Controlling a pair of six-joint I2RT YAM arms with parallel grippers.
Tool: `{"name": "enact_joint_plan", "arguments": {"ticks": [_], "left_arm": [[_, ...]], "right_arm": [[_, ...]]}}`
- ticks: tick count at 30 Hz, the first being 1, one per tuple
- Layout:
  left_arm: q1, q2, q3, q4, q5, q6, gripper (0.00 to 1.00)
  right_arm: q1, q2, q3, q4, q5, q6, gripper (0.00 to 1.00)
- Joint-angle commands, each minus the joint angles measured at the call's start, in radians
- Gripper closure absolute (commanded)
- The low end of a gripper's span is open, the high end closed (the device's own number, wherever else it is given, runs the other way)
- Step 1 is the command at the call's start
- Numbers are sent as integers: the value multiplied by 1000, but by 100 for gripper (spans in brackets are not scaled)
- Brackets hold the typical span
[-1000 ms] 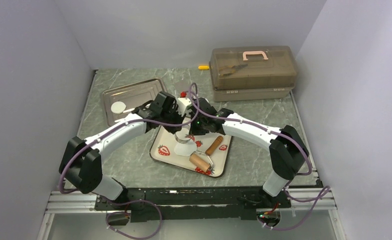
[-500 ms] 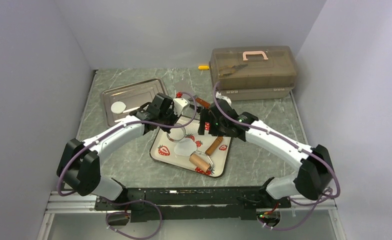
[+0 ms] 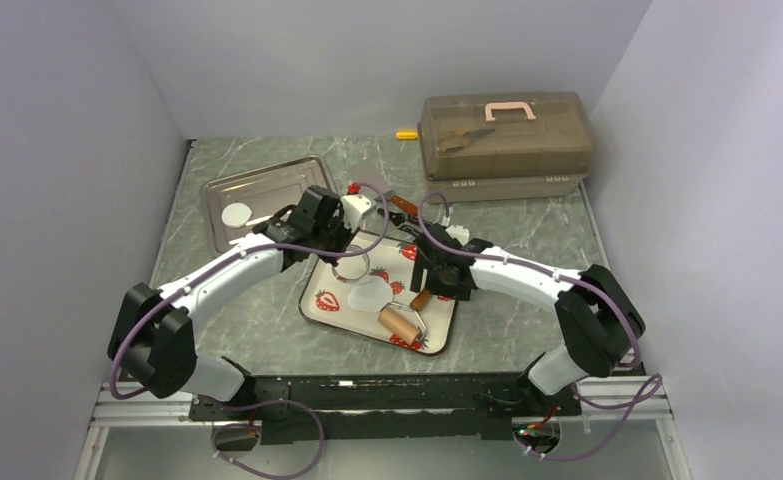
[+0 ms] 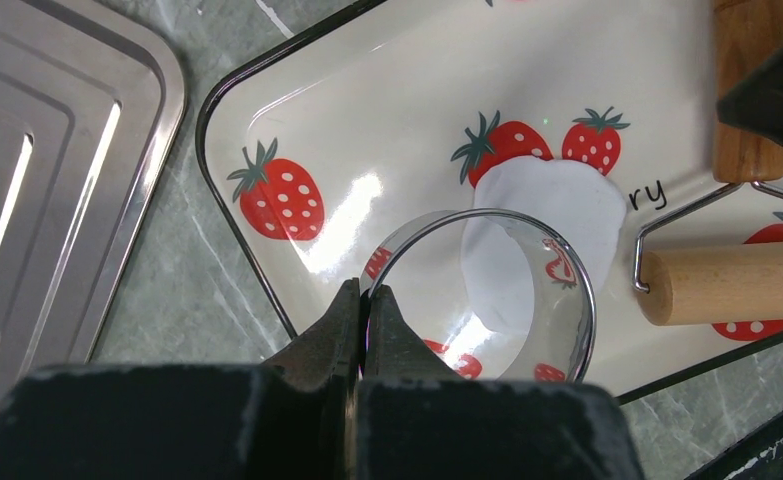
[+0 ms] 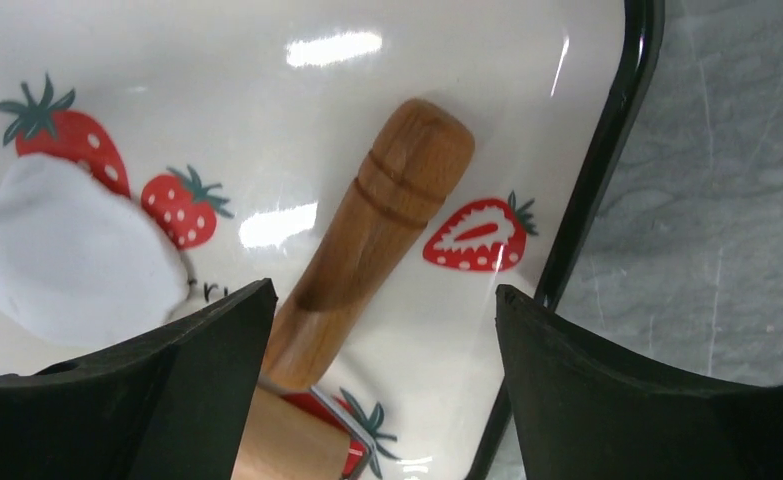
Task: Roll out the dumpling wrappers from the dough
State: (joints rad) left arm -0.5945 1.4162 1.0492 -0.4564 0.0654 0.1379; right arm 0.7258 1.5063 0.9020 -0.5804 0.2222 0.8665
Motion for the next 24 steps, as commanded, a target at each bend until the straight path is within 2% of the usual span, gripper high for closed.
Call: {"name": "enact_joint_plan", "arguments": {"ticks": [1, 7, 9, 14, 16, 17, 24], "left_arm": [[18, -45, -5, 26, 33, 1, 100], [36, -41, 4, 27, 42, 3, 100], [45, -43, 3, 27, 48, -2, 100], [56, -46, -1, 27, 65, -7, 100], [59, -44, 2, 24, 69, -8, 100], [59, -43, 1, 24, 73, -9, 100], [59, -43, -9, 26, 109, -27, 100]], "right_arm": [[-22, 44, 27, 95, 17, 13, 20], [-52, 116, -3, 166, -14, 16, 53], [-72, 129, -16, 177, -13, 15, 59], [-128, 89, -37, 209, -23, 10, 81], [-157, 65, -27, 213, -75, -7, 97], [-164, 47, -15, 206, -92, -20, 100], [-235, -170, 77, 72, -142, -105, 100]]}}
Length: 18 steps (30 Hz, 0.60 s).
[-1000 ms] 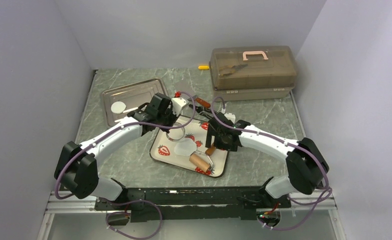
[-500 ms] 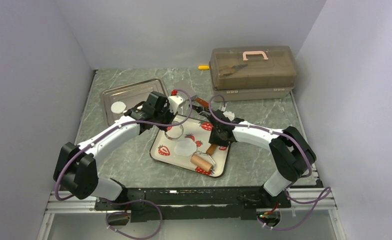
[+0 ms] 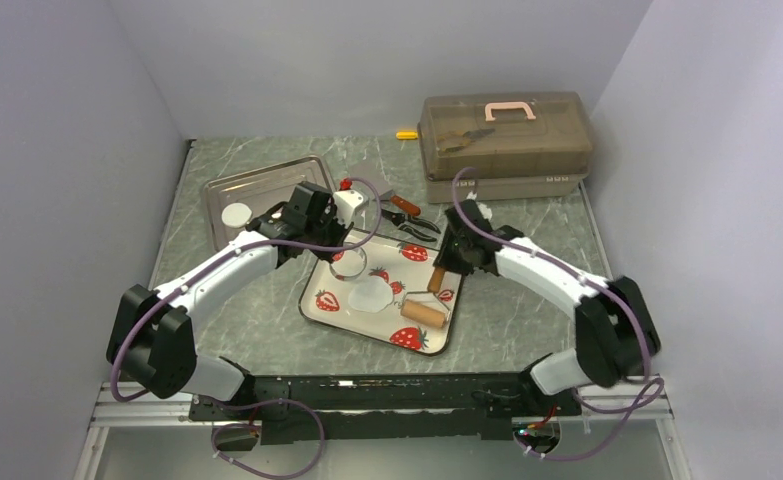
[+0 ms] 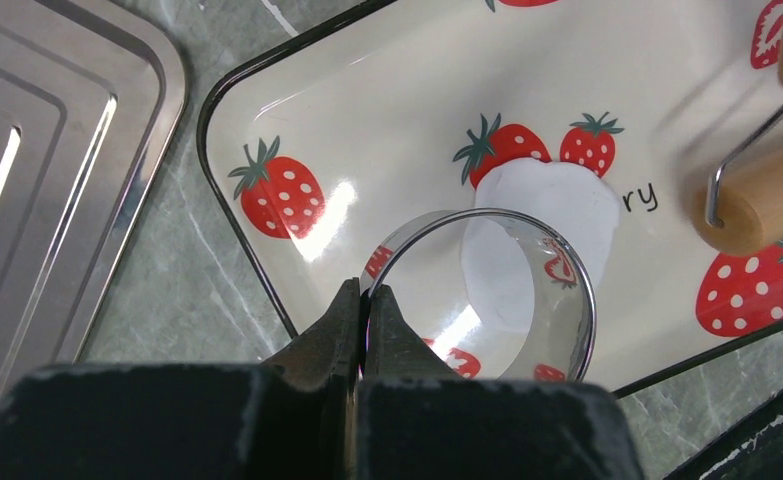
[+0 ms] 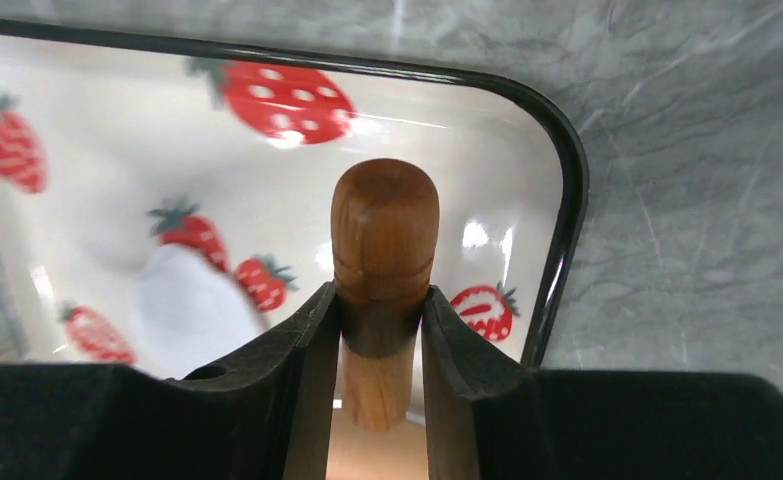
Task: Roll out the dumpling wrappers from the dough
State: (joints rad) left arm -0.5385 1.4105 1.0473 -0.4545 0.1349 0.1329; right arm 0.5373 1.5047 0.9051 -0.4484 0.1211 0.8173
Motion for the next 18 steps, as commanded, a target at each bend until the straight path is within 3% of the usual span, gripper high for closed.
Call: {"name": "enact_joint_plan", "arguments": {"ticks": [1, 4, 8, 14, 18], "left_arm": [[2, -38, -6, 24, 39, -21, 100], [3, -35, -5, 23, 41, -25, 100], [0, -31, -16, 30, 70, -32, 100], [-5, -32, -42, 48, 100, -40, 100], [-13, -27, -39, 50, 99, -39, 100]], "right_arm": [[-76, -200, 60, -76, -37, -66, 100], [-182, -275, 4, -96, -52, -127, 100], [-332, -294, -19, -103, -208, -234, 100], [-510, -295, 24, -192, -198, -342, 100], [-672, -248, -63, -109, -276, -347, 100]]}}
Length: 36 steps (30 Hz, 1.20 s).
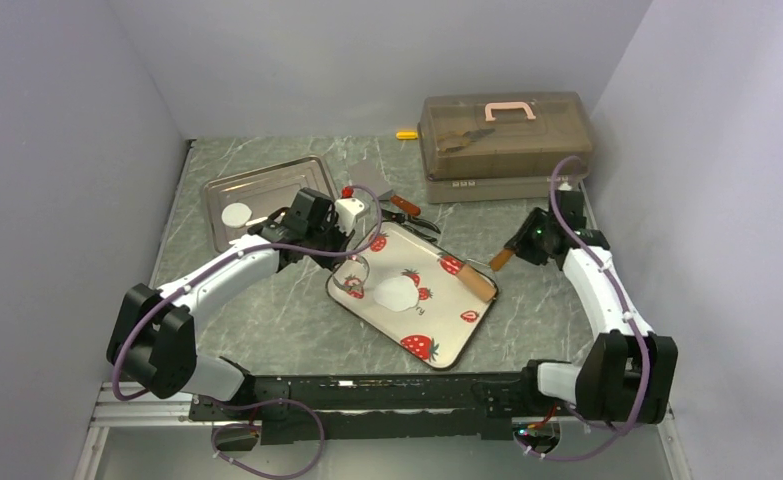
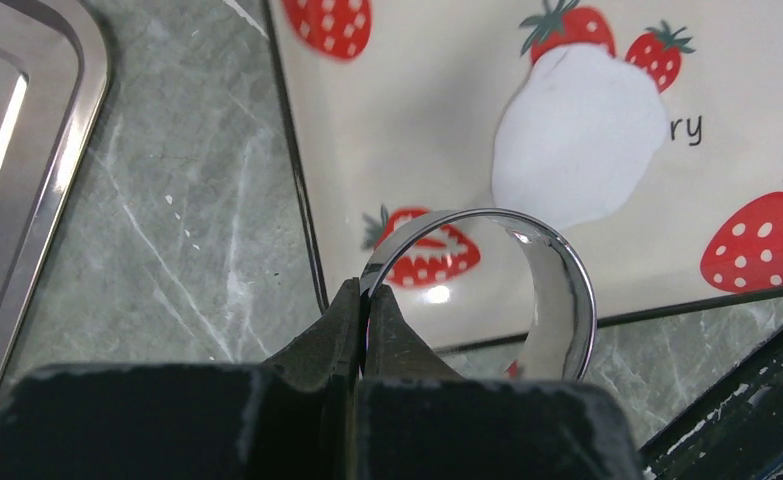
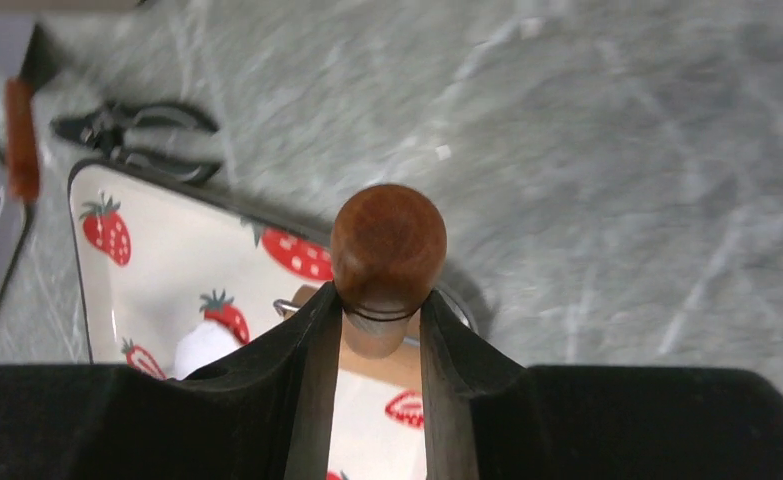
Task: Roll out the dumpling wrappers from the dough
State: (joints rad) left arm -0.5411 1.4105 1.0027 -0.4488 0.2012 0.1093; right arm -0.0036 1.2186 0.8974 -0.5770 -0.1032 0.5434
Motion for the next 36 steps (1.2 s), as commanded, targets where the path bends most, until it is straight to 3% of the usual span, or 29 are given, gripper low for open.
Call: {"name": "enact_joint_plan", "arguments": {"ticks": [1, 5, 16, 24, 27, 30, 36], "left_arm": [[-12, -27, 6, 45, 32, -15, 100], [-12, -27, 3, 44, 30, -14, 100], [-12, -39, -3, 49, 29, -13, 100], [-13, -48, -11, 56, 28, -17, 100], [-28, -41, -2, 54, 20, -19, 100], [-64, -14, 29, 47, 14, -13, 100], [-139, 81, 111, 109, 42, -9, 100]], "right_arm": [[-154, 49, -64, 48, -80, -64, 100], [-198, 142, -22, 150, -206, 14, 100], [-271, 339, 141, 306, -308, 177, 100], [-323, 467, 112, 382, -207, 260, 100], [-325, 515, 152, 338, -179, 212, 99], [-324, 526, 186, 273, -142, 150, 58], [-311, 448, 233, 184, -125, -7, 30]]}}
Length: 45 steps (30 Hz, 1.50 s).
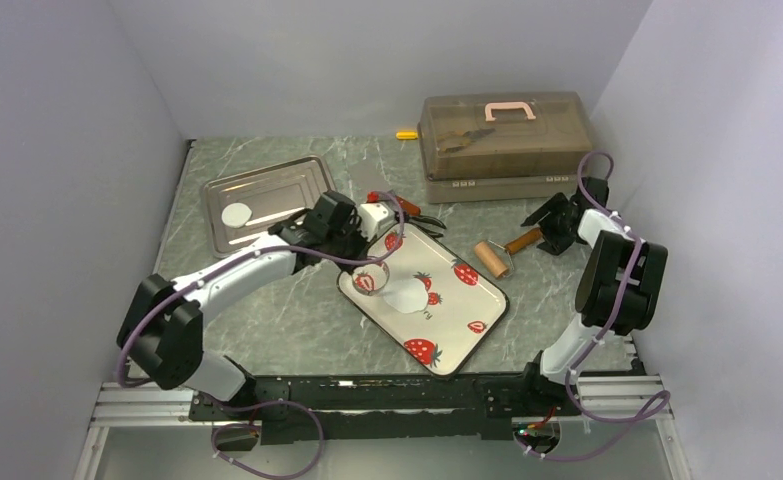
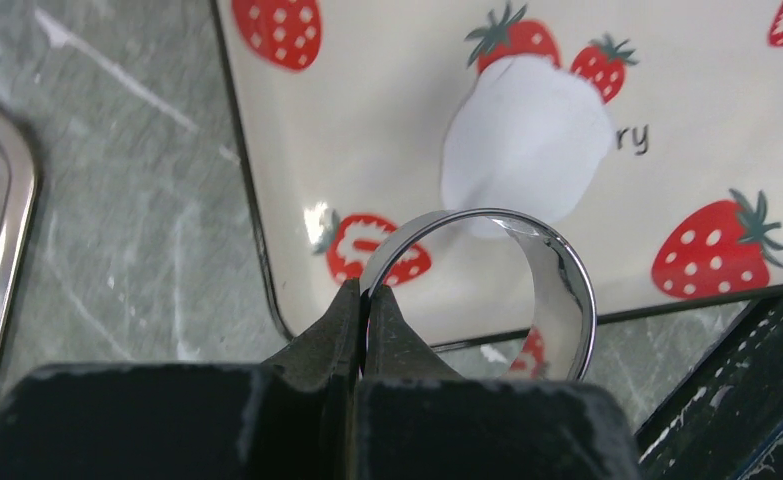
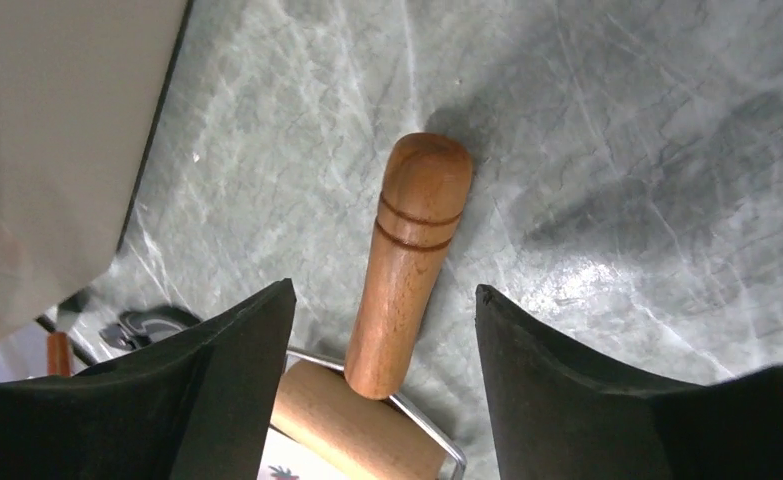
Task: Roll out the dumpling wrappers from the dough
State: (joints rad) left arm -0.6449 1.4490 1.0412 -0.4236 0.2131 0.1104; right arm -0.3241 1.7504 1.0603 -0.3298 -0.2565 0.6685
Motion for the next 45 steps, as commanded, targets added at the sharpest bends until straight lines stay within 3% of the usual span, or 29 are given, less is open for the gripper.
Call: {"name": "enact_joint_plan", "arguments": {"ticks": [1, 7, 13, 18, 21, 27, 33, 38, 45], "left_arm": [[-44, 59, 84, 102, 30, -14, 100], [-98, 172, 136, 187, 21, -99, 100], [-133, 251, 159, 214, 24, -199, 100], [-145, 279, 147, 234, 16, -229, 100], [-146, 298, 146, 244, 15, -231, 100], [-148, 332, 166, 242, 17, -242, 100], [-155, 328, 155, 247, 12, -245, 100], [-157, 317, 138, 256, 27, -255, 100], [-158, 326, 126, 272, 54, -285, 100]], "right_arm": [[22, -115, 79, -84, 23, -174, 30], [246, -376, -19, -118, 9, -293, 29], [483, -585, -243, 56, -153, -153, 35], [612, -627, -333, 137, -215, -112, 43], [672, -627, -406, 255, -261, -64, 42], [805, -551, -395, 217, -73, -73, 45], [836, -457, -412, 282, -25, -49, 62], [849, -462, -412, 266, 56, -49, 69], [880, -440, -392, 226, 96, -50, 98]]}}
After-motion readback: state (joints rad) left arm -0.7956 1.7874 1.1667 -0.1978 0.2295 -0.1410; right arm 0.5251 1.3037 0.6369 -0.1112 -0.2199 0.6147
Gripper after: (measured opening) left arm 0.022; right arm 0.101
